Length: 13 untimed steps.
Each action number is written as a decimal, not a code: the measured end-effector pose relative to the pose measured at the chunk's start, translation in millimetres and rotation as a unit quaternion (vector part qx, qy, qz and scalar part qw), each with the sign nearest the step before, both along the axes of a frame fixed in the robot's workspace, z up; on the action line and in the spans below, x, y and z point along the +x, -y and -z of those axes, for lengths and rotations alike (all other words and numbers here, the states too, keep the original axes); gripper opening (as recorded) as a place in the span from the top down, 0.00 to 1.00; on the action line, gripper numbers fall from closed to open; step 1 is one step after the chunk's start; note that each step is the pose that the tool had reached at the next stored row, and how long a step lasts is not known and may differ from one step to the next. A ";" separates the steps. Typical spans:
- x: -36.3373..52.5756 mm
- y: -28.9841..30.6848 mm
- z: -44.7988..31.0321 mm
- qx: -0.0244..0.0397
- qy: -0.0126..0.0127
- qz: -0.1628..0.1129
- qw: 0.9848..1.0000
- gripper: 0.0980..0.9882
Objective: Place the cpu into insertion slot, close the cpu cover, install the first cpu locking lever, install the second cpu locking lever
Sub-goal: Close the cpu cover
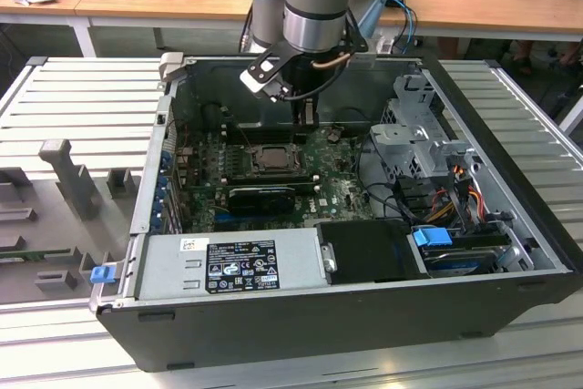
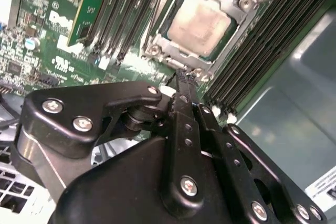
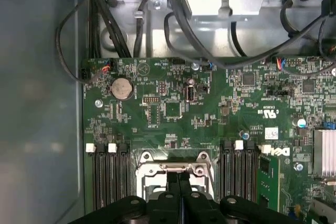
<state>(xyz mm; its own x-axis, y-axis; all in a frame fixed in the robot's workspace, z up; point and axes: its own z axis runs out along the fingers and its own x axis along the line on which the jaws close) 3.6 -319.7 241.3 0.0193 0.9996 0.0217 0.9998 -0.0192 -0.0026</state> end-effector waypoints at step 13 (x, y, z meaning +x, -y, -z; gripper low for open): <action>-28.6 0.0 13.7 0.001 0.000 -0.007 1.000 0.99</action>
